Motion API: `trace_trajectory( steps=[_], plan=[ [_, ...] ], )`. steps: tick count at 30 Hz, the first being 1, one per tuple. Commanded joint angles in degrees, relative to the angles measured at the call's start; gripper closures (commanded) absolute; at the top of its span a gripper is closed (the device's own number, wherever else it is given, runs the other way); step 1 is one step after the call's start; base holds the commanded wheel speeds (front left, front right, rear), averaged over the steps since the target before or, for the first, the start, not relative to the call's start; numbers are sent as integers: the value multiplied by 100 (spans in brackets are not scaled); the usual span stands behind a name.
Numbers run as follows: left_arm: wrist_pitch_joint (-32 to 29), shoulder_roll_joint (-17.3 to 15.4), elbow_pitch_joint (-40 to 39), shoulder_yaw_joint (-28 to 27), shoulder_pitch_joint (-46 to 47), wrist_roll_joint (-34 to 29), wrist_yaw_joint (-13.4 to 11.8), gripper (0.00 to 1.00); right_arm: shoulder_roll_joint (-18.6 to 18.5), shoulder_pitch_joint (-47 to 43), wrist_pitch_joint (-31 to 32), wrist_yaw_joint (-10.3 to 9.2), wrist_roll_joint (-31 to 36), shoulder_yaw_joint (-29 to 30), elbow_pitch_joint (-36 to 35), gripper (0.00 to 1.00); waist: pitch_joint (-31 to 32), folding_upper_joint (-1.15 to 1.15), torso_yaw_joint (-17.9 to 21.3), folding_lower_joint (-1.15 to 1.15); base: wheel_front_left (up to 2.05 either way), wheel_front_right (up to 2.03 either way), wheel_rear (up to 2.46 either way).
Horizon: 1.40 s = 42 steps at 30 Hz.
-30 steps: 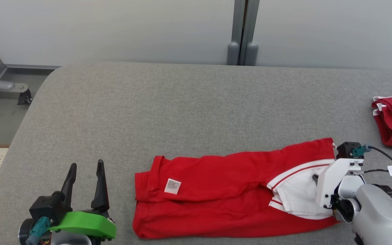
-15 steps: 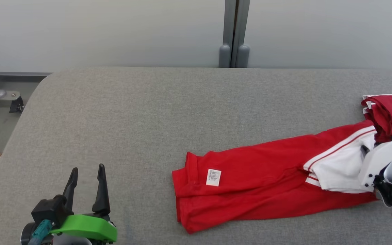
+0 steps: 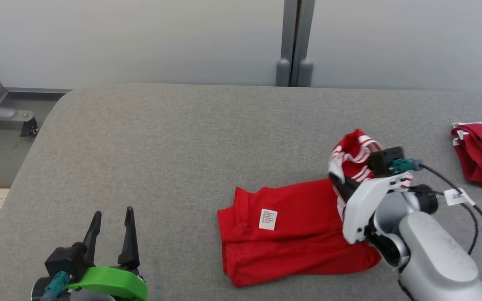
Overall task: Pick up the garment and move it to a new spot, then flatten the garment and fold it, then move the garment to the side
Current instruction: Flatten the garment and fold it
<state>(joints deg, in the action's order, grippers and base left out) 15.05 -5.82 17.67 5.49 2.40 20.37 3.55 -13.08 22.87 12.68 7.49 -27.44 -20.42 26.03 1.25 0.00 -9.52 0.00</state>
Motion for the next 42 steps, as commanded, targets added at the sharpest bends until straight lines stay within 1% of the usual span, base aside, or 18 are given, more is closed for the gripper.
trace_trajectory(
  steps=[1,5,11,16,21,22,23,24,26,28,33,36,38,40,42],
  plan=[
    [14,35,30,3,61,-61,31,0,69,-122,155,-1,55,-86,-151,100,-12,0,-182,0,0,0,0],
    [14,59,83,24,104,-65,42,0,403,-241,455,0,63,-255,-246,100,-31,0,-455,0,0,0,0],
    [14,76,169,38,144,-102,77,0,666,-269,557,-1,72,-411,-18,100,-40,0,-854,0,0,0,0],
    [14,92,212,28,136,-111,108,0,768,-213,459,-1,130,-493,169,100,-38,0,-997,0,0,0,0],
    [14,103,248,6,140,-125,136,0,879,-144,302,-1,84,-588,386,100,-25,0,-1029,0,0,0,0],
    [14,104,255,2,139,-124,135,0,894,-145,277,-1,85,-596,447,95,-23,0,-1024,0,0,0,0],
    [14,105,267,-5,139,-130,139,0,912,-147,255,-1,71,-617,523,59,-19,0,-1015,0,0,0,0],
    [14,104,274,-10,139,-133,143,0,930,-144,215,-1,35,-629,572,0,-15,0,-1005,0,0,0,0],
    [14,106,296,-15,146,-134,152,0,969,-146,97,-1,-97,-684,620,0,-14,0,-980,0,0,0,0],
    [14,109,310,-23,155,-143,159,0,986,-140,-132,-1,-369,-683,529,0,-16,0,-946,0,0,0,0],
    [14,110,322,-61,143,-161,160,0,988,2,-878,-1,-1244,-686,-161,0,-3,0,-795,0,0,0,0],
    [14,118,305,-87,122,-164,157,0,696,35,-1293,-3,-1533,-553,-640,0,9,0,-691,0,0,0,0],
    [14,131,290,-96,98,-160,154,0,478,9,-1535,-2,-1692,-360,-935,0,16,0,-621,0,0,0,0],
    [14,141,277,-115,63,-152,151,0,174,-71,-1749,-1,-1707,-35,-1111,0,25,0,-541,0,0,0,0],
    [14,157,269,-122,34,-148,152,0,-83,-185,-1828,-1,-1653,312,-1097,0,33,0,-478,0,0,0,0]
  ],
)
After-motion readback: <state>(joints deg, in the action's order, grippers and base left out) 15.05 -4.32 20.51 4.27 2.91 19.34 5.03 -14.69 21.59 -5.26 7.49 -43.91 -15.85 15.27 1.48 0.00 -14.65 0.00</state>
